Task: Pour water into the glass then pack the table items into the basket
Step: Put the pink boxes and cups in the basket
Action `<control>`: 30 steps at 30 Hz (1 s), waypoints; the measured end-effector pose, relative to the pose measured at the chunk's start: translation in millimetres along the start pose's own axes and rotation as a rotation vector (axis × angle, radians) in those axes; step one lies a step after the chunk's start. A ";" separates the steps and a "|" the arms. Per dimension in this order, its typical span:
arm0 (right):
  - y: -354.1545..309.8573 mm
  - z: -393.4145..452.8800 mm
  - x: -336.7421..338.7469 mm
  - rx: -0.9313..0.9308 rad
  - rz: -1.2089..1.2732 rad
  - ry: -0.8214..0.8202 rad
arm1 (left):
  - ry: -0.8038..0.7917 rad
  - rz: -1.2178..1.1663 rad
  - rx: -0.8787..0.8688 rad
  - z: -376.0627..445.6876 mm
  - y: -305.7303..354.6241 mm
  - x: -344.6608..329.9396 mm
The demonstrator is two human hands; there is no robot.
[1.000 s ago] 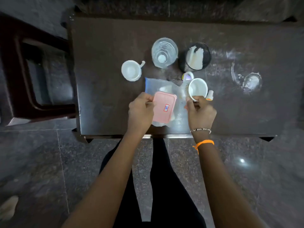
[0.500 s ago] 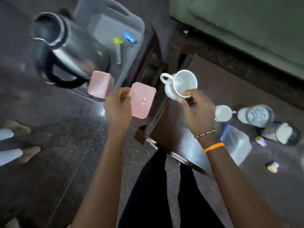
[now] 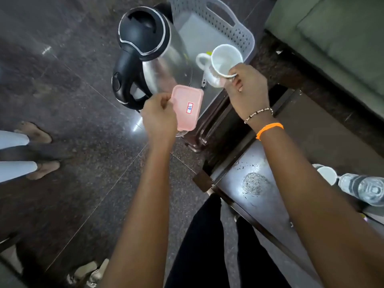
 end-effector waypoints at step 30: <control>18.0 98.7 -39.7 -0.068 0.071 -0.038 | -0.339 0.569 -0.064 46.5 61.9 -117.7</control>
Point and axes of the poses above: each hand's wrist, its own z-axis towards the middle knuckle, its own x-axis out of the back of the hand, y = z × x, the point moved 7 cm from there along z, towards the middle knuckle, and after that the axes turned 5 degrees about x, right-handed, at the moved point
